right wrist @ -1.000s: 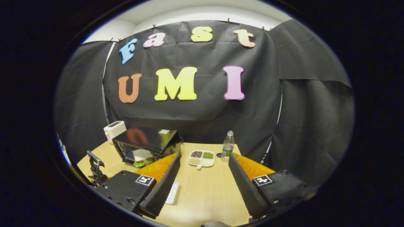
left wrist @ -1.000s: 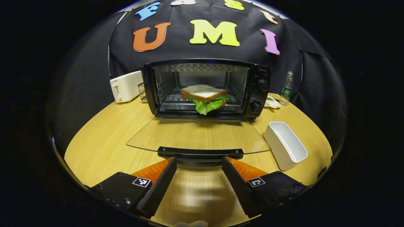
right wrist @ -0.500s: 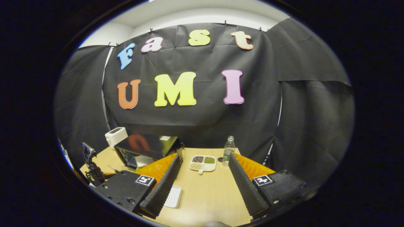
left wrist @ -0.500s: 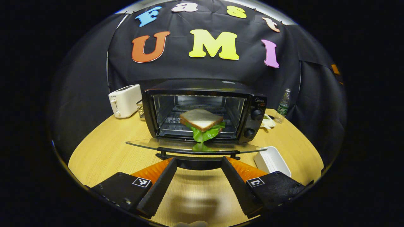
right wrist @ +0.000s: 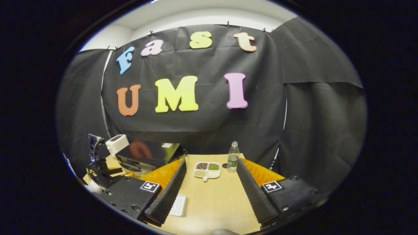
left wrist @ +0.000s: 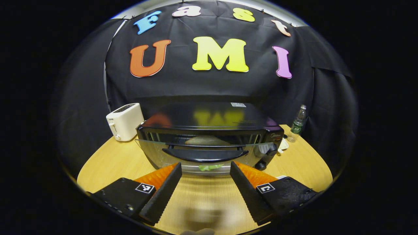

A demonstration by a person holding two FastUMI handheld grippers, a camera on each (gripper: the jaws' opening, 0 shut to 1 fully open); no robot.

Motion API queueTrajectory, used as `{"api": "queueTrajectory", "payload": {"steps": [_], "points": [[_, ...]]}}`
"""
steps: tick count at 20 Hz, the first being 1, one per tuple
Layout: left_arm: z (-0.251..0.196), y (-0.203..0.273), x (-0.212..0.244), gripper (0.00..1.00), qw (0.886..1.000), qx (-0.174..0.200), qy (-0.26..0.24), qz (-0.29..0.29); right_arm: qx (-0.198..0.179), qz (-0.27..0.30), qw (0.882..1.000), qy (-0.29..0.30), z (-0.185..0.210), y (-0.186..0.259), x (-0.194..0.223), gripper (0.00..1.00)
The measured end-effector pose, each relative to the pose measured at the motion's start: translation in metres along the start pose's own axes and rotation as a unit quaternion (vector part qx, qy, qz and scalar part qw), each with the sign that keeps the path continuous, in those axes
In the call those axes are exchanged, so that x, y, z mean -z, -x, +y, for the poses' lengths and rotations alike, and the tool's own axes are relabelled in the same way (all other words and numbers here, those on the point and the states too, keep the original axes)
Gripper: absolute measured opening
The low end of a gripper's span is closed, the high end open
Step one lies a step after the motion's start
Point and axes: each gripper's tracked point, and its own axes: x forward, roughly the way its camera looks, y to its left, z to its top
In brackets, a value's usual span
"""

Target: Open the electric oven with the left hand, put the food in, and close the electric oven.

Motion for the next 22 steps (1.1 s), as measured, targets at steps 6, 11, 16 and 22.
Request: {"api": "queueTrajectory", "payload": {"steps": [6, 11, 16, 22], "points": [[0.003, -0.008, -0.019, 0.97, 1.000, -0.004, 0.003, -0.021, 0.005, -0.003, 1.000, 0.005, 0.001, 0.008, -0.003, 0.96], [0.006, 0.026, -0.031, 0.97, 0.999, -0.011, -0.001, -0.034, -0.004, -0.012, 1.000, 0.011, 0.011, 0.012, -0.009, 0.96], [0.011, 0.105, -0.068, 0.97, 0.996, -0.028, -0.006, -0.086, -0.028, -0.033, 0.999, 0.020, 0.029, 0.020, -0.024, 0.96], [0.025, 0.210, -0.141, 0.97, 0.984, -0.064, 0.007, -0.167, -0.061, -0.055, 0.997, 0.009, 0.055, 0.038, -0.047, 0.96]]}}
